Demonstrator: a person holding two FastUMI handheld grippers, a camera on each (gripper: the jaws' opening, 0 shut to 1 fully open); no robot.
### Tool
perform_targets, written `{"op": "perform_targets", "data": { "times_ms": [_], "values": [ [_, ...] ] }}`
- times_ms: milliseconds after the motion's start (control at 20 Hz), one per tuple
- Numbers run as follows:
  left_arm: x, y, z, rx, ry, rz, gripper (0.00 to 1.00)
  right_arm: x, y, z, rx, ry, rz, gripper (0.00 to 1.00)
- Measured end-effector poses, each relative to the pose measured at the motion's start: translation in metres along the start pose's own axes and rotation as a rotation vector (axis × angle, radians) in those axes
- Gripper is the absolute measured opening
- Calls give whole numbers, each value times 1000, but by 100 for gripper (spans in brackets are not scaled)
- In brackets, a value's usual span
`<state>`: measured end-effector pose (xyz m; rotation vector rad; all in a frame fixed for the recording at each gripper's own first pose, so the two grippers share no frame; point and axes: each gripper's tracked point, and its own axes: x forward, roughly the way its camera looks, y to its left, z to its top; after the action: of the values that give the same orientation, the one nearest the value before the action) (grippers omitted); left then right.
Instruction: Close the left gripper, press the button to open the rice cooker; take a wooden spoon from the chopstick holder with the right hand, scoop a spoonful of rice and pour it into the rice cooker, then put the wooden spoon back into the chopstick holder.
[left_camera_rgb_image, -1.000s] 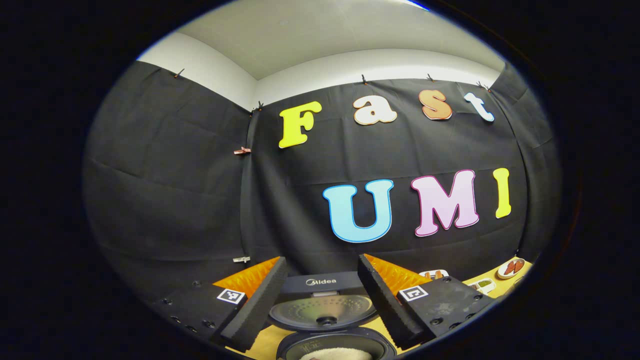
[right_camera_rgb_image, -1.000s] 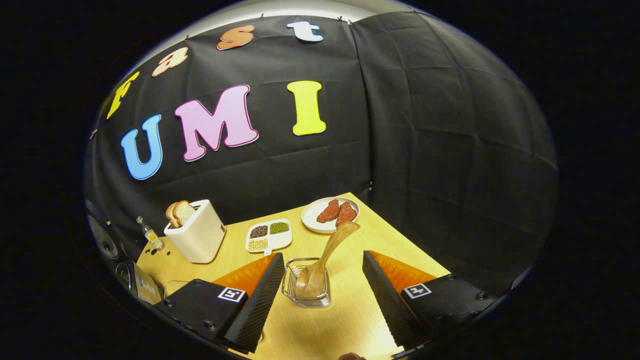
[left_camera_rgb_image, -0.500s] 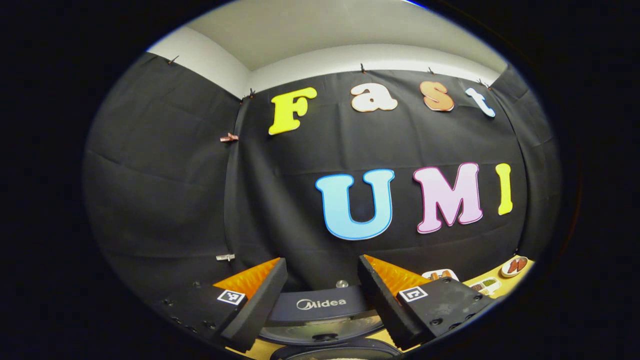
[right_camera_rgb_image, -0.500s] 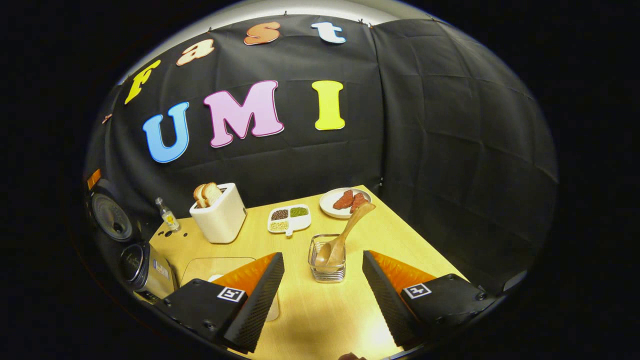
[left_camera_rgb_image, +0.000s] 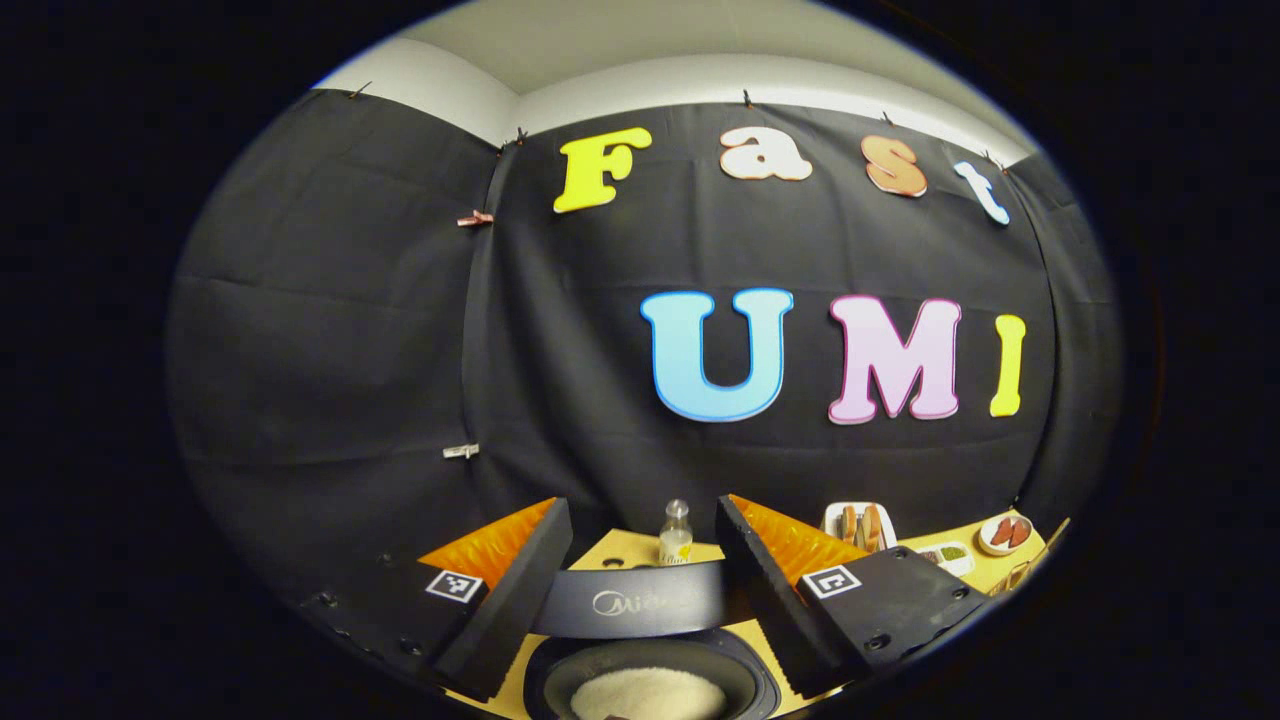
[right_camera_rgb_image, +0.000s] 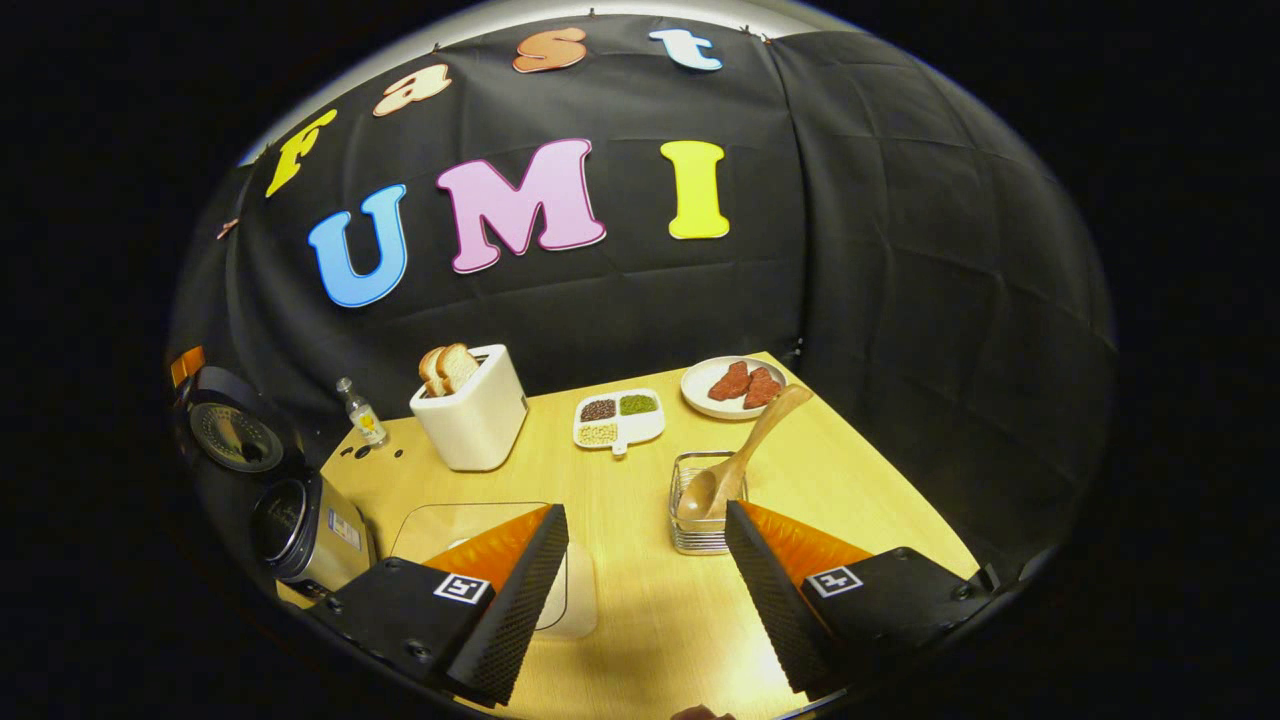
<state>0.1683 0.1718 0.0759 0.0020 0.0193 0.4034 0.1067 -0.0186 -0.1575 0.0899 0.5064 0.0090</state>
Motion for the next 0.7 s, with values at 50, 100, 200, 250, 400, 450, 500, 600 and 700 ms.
{"op": "perform_targets", "data": {
  "times_ms": [50,100,200,250,400,450,500,600,700],
  "values": [
    [-8,-1,-8,-3,38,4,100,3,3,-3,-6,10,11,99],
    [-17,-3,-17,-9,70,6,100,6,7,-6,-5,22,20,99],
    [-34,-6,-38,-15,131,5,100,9,18,-9,14,33,45,99],
    [-41,-7,-48,-17,157,3,100,11,22,-9,20,32,56,99],
    [-60,-11,-91,-30,257,-2,100,11,32,-16,-12,44,81,99],
    [-65,-11,-107,-38,296,2,100,11,34,-18,-25,45,88,99],
    [-70,-12,-121,-41,325,3,100,11,36,-20,-34,48,96,99],
    [-77,-15,-140,-26,337,-6,100,8,36,-25,-44,52,103,99],
    [-79,-18,-159,-15,351,-25,100,6,34,-28,-45,55,104,99]
  ]
}}
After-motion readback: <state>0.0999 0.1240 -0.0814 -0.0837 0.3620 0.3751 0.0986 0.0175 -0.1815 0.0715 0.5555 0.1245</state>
